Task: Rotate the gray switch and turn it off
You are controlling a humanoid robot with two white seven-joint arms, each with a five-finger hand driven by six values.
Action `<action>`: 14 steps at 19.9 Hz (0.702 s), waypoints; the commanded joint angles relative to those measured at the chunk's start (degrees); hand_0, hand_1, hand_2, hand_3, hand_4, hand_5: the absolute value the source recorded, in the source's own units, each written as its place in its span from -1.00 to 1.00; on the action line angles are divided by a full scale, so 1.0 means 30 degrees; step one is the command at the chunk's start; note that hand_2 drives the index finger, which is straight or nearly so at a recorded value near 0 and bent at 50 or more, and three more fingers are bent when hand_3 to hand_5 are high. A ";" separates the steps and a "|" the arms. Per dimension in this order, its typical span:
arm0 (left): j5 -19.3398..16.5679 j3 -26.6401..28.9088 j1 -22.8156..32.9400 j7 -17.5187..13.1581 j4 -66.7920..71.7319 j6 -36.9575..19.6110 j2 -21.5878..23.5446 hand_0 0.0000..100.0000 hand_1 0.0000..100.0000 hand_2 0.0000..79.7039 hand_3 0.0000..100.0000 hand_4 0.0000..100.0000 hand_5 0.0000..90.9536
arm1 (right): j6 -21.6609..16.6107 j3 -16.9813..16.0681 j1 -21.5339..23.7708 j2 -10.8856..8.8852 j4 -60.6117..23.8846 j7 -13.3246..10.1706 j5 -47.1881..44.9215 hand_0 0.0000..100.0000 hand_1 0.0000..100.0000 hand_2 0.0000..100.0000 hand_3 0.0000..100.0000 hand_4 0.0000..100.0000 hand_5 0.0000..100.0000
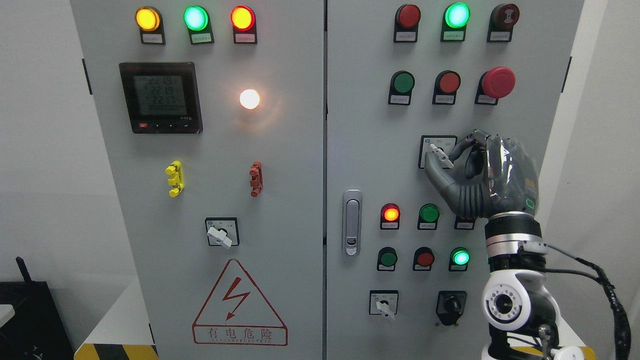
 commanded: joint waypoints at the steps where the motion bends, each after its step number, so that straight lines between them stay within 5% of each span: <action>1: 0.0381 0.0147 -0.0176 -0.0005 -0.0498 0.0016 0.0003 -0.76 -0.22 -1.00 -1.00 -1.00 -1.00 | 0.0008 0.0000 0.0000 -0.0017 0.0012 0.0001 0.0000 -0.41 -0.11 0.29 0.97 0.84 1.00; 14: 0.0381 0.0147 -0.0176 -0.0005 -0.0498 0.0016 0.0003 -0.76 -0.22 -1.00 -1.00 -1.00 -1.00 | 0.0008 0.0030 -0.0029 0.0012 0.0012 0.0030 0.0000 -0.29 -0.15 0.30 0.99 0.85 1.00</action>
